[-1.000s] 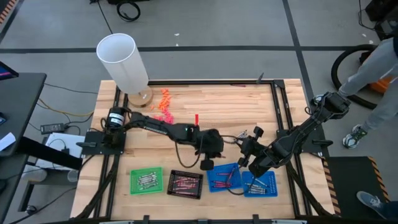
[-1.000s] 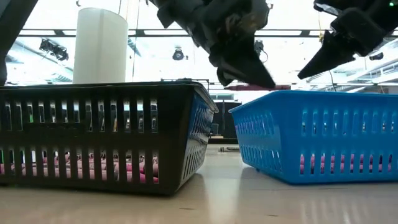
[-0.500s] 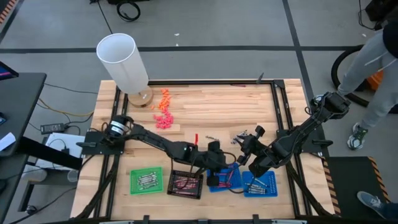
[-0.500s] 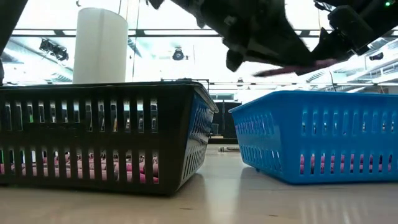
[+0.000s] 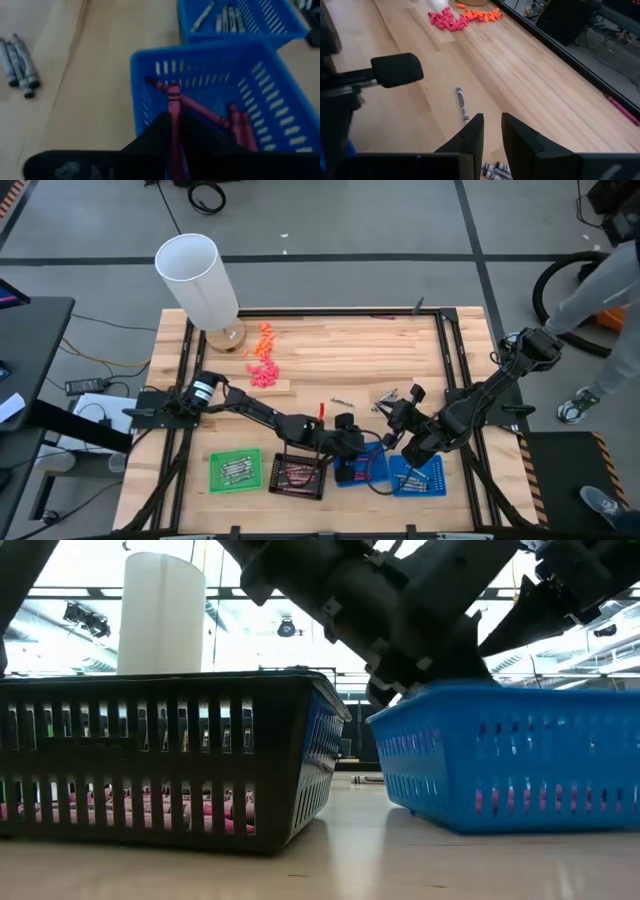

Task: Sort crayons
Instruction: Put the red crayon into the left blue bin, then put the white crayon into the green bin

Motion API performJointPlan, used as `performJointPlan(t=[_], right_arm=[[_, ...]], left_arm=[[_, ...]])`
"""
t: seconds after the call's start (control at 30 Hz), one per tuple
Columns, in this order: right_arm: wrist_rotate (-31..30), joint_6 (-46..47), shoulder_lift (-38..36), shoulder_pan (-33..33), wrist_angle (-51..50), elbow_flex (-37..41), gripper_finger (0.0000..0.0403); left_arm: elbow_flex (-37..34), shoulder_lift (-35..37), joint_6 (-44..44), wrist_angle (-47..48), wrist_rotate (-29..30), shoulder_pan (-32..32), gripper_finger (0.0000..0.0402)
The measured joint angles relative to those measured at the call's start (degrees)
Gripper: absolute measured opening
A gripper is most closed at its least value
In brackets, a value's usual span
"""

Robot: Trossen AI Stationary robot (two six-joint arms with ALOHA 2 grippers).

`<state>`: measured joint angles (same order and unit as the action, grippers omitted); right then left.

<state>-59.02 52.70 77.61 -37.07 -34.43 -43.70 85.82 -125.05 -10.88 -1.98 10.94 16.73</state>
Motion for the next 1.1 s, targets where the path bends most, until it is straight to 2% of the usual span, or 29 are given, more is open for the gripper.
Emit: performJointPlan(t=[0.17,0.3,0.53,0.73,1.1], right_arm=[[-0.3,-1.0,0.0,0.0,1.3,0.0,0.0077],[0.4,-2.8,0.0,-0.2,3.8,0.0,0.0077],[0.5,-6.4,0.0,-1.9,9.8,-0.1,0.0077],[0.6,-7.9,0.0,-3.5,10.2,-1.3,0.0077],[-1.6,-7.9,0.0,-6.9,10.8,-2.0,0.0077]], left_arm=[[0.0,0.4,0.7,0.7,-1.1,0.0,0.0119],[0.0,3.8,4.2,1.6,-1.8,-0.5,0.0148],[0.0,8.9,13.8,9.3,-1.3,-4.6,0.0149],[-0.1,8.9,20.2,20.0,-1.1,-10.7,0.0144],[0.0,8.8,34.7,21.1,-1.1,-17.9,0.0144]])
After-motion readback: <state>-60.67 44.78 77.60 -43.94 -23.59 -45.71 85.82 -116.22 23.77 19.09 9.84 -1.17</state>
